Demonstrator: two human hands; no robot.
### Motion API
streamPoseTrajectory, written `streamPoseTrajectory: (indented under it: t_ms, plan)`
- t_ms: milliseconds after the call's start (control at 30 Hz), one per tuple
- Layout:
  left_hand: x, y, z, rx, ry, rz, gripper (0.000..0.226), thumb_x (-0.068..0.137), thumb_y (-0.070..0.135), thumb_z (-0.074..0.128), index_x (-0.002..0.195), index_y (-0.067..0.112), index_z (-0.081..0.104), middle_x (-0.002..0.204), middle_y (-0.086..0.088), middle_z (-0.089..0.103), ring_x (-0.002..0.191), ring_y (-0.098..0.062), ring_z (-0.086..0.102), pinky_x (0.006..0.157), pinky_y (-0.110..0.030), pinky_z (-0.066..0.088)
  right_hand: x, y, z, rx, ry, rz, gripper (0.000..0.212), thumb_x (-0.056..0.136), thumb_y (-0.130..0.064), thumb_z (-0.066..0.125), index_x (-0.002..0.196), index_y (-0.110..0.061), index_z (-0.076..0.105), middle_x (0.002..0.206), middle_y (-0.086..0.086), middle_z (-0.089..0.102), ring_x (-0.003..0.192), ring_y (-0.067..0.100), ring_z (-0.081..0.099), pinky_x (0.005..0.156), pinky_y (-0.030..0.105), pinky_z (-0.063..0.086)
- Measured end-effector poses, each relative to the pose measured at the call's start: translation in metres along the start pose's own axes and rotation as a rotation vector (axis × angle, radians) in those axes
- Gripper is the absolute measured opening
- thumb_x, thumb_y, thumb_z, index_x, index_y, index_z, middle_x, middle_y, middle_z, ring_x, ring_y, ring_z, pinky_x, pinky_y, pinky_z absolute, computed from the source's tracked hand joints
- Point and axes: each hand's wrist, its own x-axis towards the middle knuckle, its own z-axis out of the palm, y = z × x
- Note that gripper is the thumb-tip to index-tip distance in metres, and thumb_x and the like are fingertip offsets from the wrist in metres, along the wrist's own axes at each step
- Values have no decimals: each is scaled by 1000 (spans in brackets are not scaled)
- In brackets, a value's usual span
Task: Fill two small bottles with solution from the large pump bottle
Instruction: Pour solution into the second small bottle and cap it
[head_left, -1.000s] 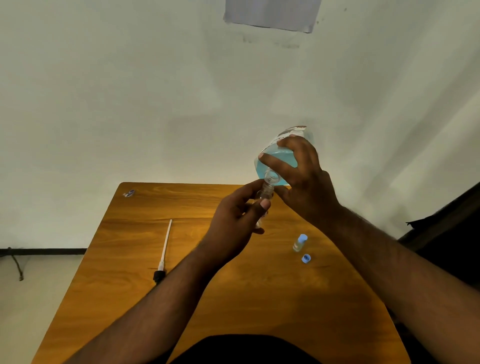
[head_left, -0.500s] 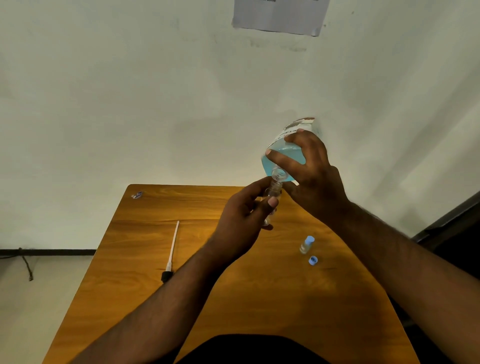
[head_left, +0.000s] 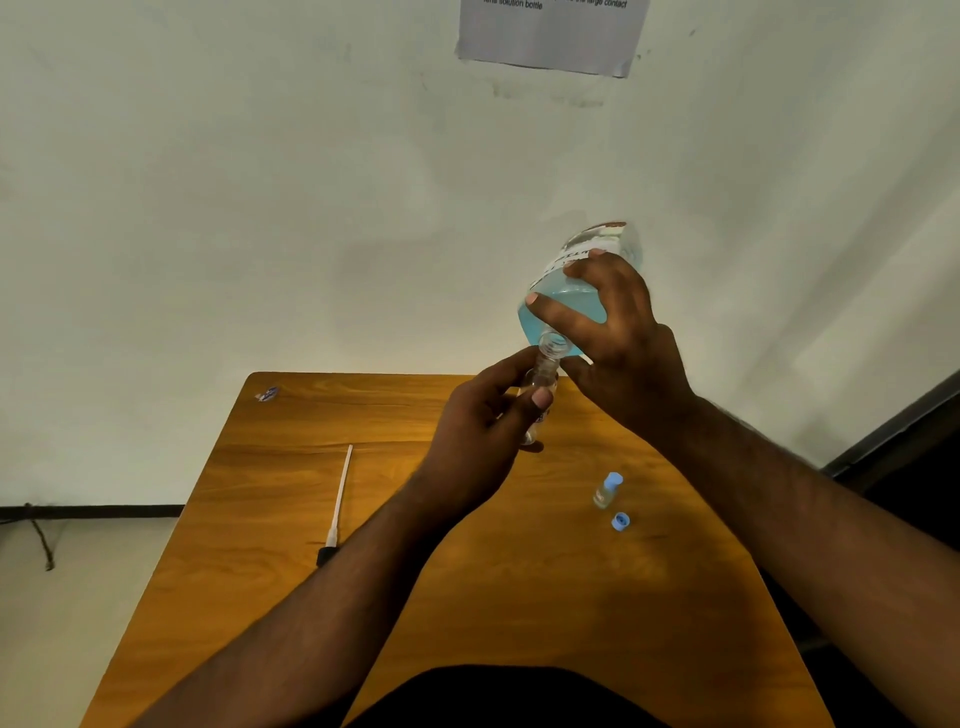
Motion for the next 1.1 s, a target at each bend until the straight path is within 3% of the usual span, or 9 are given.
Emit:
streamPoseTrajectory:
  t_ms: [133,300,467,833,1100]
  plan:
    - [1,1,0,-5,6,-2,37,97,18,57,130,33,52,121,5,65,98,-14,68,67,-33,62,1,1,0,-14,6,-3,55,75,-10,77,126,-14,57,127,25,54,125,43,44,74,51,56]
    - [1,-2,0,-2,16,-11,40,96,18,58,136,19,53,124,-1,65,98,-16,68,68,-37,62,2,0,0,-17,0,-9,56,74,-8,78,126,-13,58,126,26,54,124,44,45,73,51,56]
    - [3,-2,1,-26,14,-9,39,96,18,59,134,24,54,124,0,65,99,-17,69,69,-42,63,2,1,1,-21,-7,-12,55,75,-8,77,126,-14,58,127,26,54,125,44,44,75,50,56]
    - [5,-2,0,-28,18,12,35,96,19,60,126,35,55,116,10,68,97,-14,69,67,-34,62,4,1,1,-20,-9,0,56,75,-8,77,127,-14,57,127,26,54,125,44,44,73,50,56]
    - [5,-3,0,-40,25,-1,36,95,18,60,128,32,54,120,1,66,98,-18,69,69,-44,63,5,0,1,-17,-15,-1,57,74,-7,77,127,-14,57,127,26,53,125,44,44,72,50,57]
